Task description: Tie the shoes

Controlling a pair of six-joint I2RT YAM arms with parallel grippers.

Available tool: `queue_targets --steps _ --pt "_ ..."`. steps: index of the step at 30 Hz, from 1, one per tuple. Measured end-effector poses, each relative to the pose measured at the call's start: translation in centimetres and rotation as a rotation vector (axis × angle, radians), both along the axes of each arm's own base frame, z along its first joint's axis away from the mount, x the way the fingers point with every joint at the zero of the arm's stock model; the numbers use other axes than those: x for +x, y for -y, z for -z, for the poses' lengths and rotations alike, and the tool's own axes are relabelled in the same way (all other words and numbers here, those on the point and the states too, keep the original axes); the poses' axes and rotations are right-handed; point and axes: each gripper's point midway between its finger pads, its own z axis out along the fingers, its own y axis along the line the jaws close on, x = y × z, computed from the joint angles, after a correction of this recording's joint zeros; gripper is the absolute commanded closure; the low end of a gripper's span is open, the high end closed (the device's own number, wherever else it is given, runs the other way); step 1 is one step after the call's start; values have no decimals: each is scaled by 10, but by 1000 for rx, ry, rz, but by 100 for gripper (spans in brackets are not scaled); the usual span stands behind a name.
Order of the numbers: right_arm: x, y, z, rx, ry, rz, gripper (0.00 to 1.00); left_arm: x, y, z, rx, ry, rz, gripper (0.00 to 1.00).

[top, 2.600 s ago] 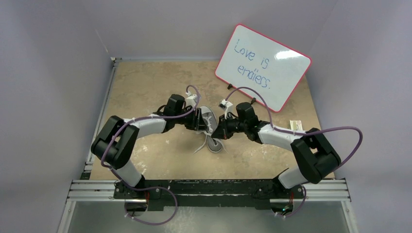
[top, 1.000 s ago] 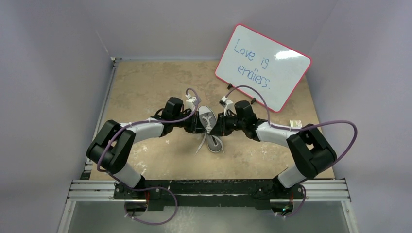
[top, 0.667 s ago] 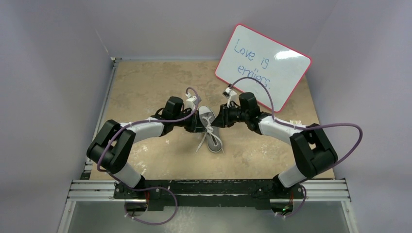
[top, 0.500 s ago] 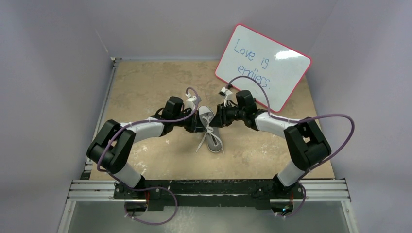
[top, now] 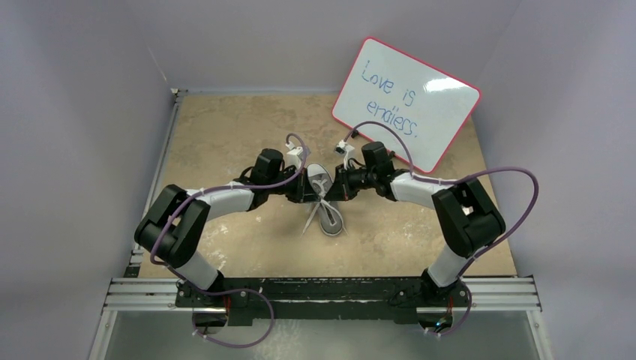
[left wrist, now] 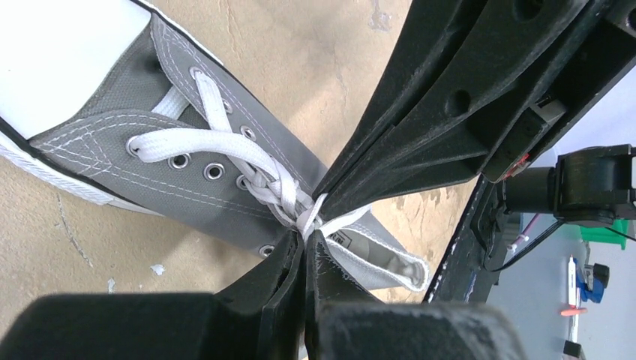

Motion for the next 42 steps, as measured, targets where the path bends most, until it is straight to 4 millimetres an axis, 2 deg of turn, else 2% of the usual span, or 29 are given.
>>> queue_targets --steps 21,27,34,42 --pt "-7 -6 -23 81 14 -49 100 11 3 -3 -89 8 -133 100" --pt "-7 -11 -32 122 27 -70 98 16 8 -11 -153 8 -164 100" --pt "-10 -11 -30 119 34 -92 97 16 10 -10 -198 -17 -188 100" --pt "-16 -16 -21 70 24 -137 89 12 11 -3 -252 -62 -215 100"
